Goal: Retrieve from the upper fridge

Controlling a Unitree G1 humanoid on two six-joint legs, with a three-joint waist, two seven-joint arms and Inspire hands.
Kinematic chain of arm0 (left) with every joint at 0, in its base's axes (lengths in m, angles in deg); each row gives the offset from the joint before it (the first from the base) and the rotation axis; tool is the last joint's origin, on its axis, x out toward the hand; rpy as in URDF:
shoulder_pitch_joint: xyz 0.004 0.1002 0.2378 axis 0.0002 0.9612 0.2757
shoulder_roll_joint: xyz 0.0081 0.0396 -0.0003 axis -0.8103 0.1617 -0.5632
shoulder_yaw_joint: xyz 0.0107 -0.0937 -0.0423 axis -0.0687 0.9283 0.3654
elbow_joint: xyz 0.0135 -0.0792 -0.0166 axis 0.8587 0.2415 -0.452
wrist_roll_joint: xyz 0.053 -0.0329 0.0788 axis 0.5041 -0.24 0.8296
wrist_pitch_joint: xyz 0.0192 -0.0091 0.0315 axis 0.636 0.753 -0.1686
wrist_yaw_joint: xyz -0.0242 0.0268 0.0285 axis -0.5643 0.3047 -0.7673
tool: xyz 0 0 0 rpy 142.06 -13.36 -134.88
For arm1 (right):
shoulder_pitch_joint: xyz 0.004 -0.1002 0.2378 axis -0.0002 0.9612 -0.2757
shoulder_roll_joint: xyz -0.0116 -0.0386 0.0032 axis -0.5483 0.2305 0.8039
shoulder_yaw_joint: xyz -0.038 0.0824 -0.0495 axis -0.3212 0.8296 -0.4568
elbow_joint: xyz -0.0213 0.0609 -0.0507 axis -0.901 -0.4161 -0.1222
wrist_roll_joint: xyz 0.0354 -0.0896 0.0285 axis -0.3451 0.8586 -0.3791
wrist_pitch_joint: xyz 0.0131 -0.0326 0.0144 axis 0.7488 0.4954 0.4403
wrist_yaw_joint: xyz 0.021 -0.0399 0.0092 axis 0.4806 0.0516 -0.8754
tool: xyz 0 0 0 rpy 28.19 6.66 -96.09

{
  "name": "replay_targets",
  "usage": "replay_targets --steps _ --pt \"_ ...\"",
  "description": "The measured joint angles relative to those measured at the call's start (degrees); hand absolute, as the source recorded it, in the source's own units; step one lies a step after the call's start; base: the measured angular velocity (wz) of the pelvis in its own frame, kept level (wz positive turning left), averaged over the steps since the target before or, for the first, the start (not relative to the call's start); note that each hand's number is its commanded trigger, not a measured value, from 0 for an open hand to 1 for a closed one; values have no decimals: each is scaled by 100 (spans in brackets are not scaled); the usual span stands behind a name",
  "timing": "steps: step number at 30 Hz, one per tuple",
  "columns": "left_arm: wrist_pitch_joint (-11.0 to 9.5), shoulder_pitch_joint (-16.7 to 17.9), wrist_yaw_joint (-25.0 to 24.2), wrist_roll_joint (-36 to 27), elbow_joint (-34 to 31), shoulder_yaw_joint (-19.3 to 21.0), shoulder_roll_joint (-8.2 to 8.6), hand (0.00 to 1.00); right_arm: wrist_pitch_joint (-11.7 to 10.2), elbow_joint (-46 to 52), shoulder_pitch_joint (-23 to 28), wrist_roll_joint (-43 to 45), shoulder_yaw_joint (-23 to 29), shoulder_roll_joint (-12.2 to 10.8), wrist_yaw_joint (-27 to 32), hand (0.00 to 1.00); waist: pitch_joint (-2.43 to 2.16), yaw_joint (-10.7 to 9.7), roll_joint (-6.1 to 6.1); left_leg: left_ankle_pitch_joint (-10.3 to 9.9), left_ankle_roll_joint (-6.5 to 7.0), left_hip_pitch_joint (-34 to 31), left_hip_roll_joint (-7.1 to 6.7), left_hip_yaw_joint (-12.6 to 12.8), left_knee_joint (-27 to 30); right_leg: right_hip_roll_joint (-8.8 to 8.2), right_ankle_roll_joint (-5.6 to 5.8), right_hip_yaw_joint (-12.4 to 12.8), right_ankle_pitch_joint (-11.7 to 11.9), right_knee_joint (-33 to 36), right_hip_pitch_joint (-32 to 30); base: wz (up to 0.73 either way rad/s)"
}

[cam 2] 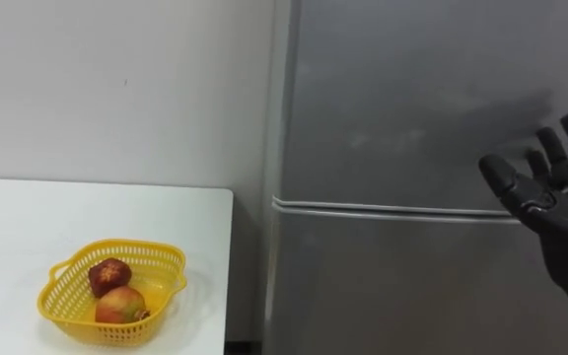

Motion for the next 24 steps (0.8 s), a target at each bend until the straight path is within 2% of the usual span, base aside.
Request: replay_targets --steps 4,6,9,12,14,19,21,23,24 --pt "-105 -12 13 4 15 8 -1 0 -10 48 1 46 -17 4 200 0 4 -15 -16 0 0 -3 -4 0 2 -3 0 -12 1 -12 10 0" --pt "-146 -22 18 4 36 36 1 0 -2 87 2 344 -5 18 358 0 -3 -32 -26 0 2 -7 -9 -1 2 -5 4 -19 3 -24 12 2" --pt "-216 -20 36 0 29 176 -7 0 4 265 4 1001 14 36 763 0 -11 -118 -27 4 11 -34 -21 -6 3 -10 10 -61 5 -33 5 9" --pt "-248 -18 158 -74 15 206 -13 0 2 497 23 1916 58 73 1339 0 -20 -175 35 8 19 -20 -37 -53 -14 4 27 -87 8 -52 63 10" --pt "-249 -24 175 -95 13 205 -11 0 -2 761 186 2342 127 73 1683 0 -42 -200 76 8 20 18 -36 -58 -32 8 36 -115 13 -132 145 10" --pt "-252 -99 279 2 17 208 -1 0 -21 1143 695 3095 381 71 2530 0 -45 -199 109 8 19 6 -39 -27 -114 10 48 -67 -19 -123 89 -1" --pt "-247 -126 317 -4 21 199 -1 0 -21 1144 828 3156 477 71 2864 0 -33 -205 127 8 19 9 -38 0 -127 11 51 -62 -23 -124 87 -6" --pt "-215 -181 371 -2 13 128 -1 0 -25 1144 1042 3157 505 68 3263 0 10 -228 158 8 20 4 -39 12 -137 10 56 -56 -27 -129 69 0" --pt "-212 -195 371 -1 6 117 0 0 -25 1144 1107 3157 505 65 3330 0 16 -233 143 7 20 1 -39 16 -145 10 57 -50 -29 -130 59 -6"
